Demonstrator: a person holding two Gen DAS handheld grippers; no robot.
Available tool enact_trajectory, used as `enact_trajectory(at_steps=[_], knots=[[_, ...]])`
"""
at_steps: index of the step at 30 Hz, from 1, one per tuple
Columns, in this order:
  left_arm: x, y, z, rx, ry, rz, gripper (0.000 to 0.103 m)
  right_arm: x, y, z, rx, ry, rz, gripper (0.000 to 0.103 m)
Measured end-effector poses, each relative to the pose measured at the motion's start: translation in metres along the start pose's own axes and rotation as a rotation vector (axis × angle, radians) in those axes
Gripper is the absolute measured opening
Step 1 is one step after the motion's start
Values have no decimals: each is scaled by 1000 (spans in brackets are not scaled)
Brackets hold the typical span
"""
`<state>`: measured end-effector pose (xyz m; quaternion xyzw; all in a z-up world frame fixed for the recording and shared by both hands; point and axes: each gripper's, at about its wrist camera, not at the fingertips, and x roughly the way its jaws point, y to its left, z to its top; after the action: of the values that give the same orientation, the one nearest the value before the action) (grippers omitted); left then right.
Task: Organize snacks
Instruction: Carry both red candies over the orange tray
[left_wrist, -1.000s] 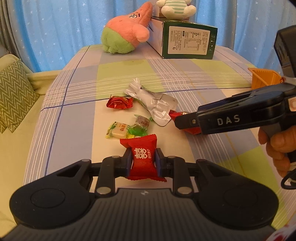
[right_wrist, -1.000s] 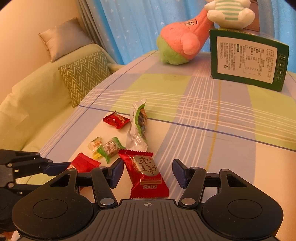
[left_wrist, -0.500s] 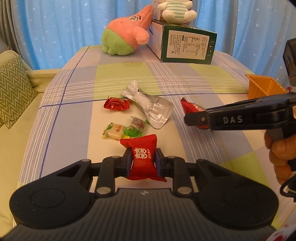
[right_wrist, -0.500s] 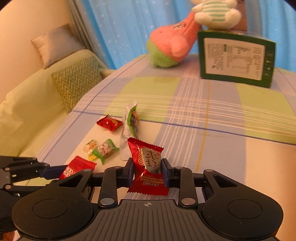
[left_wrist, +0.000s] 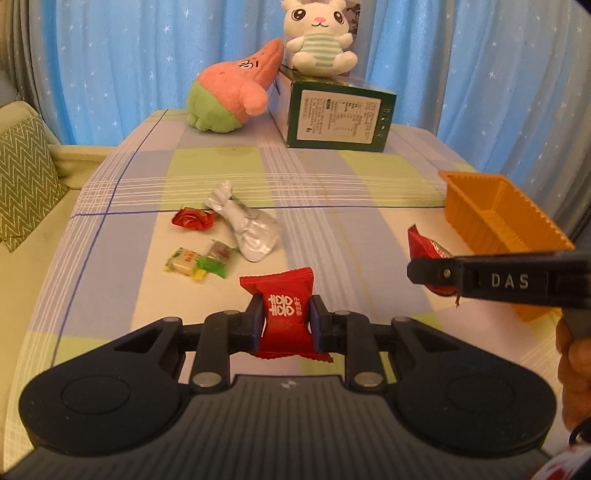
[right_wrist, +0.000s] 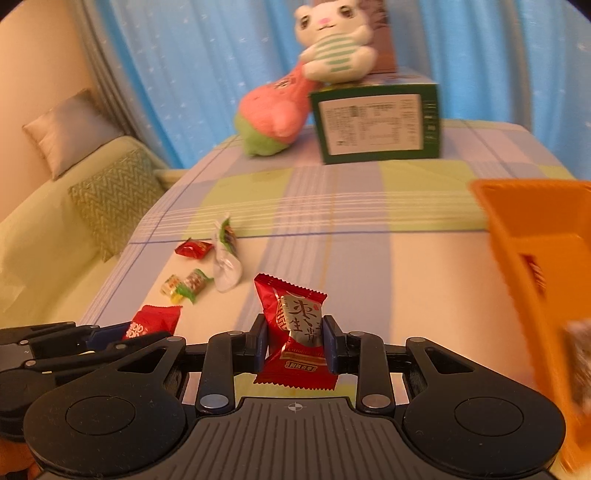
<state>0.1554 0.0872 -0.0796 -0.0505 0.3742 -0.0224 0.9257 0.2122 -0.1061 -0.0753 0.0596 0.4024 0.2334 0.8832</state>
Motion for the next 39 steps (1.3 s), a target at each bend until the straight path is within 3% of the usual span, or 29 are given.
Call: enact_trajectory(at_steps=[6, 17, 29, 39], knots=[[-34, -33, -1, -25, -22, -44, 23, -56, -12, -12, 60, -16, -55, 31], [-82, -87, 3, 17, -59, -94, 23, -145, -31, -22, 76, -80, -170, 31], [-103, -129, 9, 72, -72, -150, 23, -189, -67, -39, 120, -104, -250, 31], [-97, -167, 17, 134, -64, -196, 23, -207, -100, -47, 162, -111, -302, 31]])
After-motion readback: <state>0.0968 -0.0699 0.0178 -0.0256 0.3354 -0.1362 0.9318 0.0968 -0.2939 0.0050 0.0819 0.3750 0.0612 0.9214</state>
